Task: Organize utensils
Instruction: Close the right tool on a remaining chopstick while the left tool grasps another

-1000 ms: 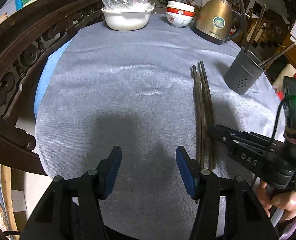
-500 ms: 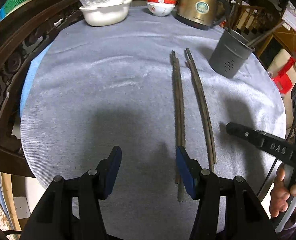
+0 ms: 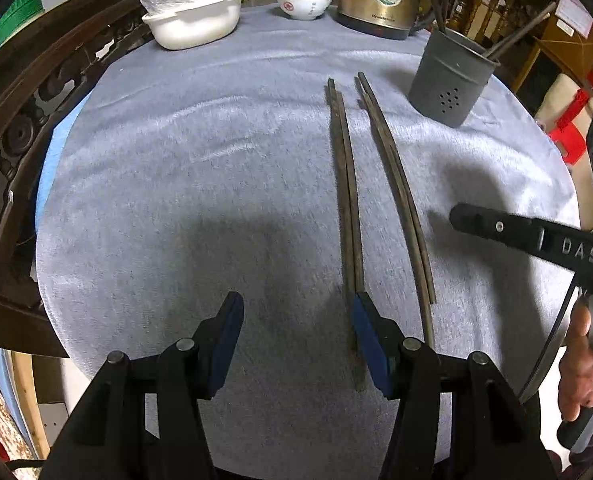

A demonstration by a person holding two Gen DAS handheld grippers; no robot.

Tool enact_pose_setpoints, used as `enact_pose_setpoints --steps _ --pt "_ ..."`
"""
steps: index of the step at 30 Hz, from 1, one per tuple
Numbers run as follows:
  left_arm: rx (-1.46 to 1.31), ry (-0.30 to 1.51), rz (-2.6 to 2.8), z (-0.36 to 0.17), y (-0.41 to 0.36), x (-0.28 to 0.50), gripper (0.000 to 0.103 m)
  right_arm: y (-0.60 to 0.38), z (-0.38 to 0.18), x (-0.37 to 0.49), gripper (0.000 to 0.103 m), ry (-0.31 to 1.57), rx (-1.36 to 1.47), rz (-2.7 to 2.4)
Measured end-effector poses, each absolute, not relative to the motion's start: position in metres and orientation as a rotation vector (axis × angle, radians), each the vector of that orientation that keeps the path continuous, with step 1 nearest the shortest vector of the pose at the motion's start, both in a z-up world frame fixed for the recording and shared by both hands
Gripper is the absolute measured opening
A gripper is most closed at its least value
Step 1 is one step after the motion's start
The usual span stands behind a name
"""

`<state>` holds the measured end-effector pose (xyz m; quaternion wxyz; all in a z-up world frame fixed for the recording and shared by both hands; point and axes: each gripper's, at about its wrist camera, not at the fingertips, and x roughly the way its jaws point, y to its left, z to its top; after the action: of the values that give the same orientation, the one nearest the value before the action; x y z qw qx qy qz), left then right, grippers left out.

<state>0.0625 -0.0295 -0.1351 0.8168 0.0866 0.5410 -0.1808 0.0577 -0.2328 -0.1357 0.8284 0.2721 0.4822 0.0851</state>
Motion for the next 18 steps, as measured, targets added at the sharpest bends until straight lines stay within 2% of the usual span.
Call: enact_pose_setpoints --steps 11,18 --pt "0.098 1.187 -0.349 -0.144 -0.003 0.069 0.053 -0.203 -0.140 0.062 0.020 1.070 0.476 0.228" --pt "0.127 1.163 -0.437 -0.138 -0.016 0.056 0.053 -0.188 -0.140 0.060 0.015 1.063 0.333 0.175"
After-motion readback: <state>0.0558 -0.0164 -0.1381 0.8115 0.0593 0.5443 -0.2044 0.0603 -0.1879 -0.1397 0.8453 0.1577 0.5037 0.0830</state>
